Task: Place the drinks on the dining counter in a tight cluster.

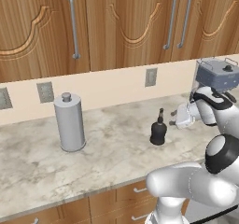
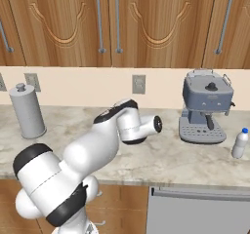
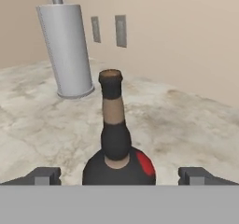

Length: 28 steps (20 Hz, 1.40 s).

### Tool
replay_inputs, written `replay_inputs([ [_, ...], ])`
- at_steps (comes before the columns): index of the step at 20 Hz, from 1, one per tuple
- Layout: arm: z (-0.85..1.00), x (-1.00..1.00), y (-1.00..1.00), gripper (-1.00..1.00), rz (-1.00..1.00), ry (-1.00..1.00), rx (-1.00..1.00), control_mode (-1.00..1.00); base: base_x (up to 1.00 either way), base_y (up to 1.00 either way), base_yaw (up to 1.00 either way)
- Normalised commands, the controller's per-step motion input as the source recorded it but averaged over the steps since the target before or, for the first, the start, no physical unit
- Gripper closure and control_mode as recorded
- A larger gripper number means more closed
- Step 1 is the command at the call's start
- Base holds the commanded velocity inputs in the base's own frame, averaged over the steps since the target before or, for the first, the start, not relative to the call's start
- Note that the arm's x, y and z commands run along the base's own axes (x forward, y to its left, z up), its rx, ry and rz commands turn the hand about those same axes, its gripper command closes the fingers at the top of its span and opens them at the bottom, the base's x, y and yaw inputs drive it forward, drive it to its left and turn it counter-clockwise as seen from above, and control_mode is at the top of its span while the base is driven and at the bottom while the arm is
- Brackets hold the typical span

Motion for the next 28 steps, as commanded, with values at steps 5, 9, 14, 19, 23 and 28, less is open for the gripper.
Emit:
replay_inputs([
  [5,-0.04,0.00,0.00,-1.00,0.06,0.00,0.00,-1.00,0.00,0.00,0.00],
  [9,0.00,0.00,0.00,-1.00,0.07,0.00,0.00,-1.00,0.00,0.00,0.00],
  [14,-0.09,0.00,0.01,-1.00,0.02,0.04,0.00,-1.00,0.00,0.00,0.00],
  [19,-0.14,0.02,0.10,-1.00,0.00,0.00,0.00,-1.00,0.00,0.00,0.00],
  [23,-0.05,0.04,0.17,-1.00,0.00,0.00,0.00,-1.00,0.00,0.00,0.00],
  [28,0.00,0.00,0.23,-1.00,0.00,0.00,0.00,-1.00,0.00,0.00,0.00],
])
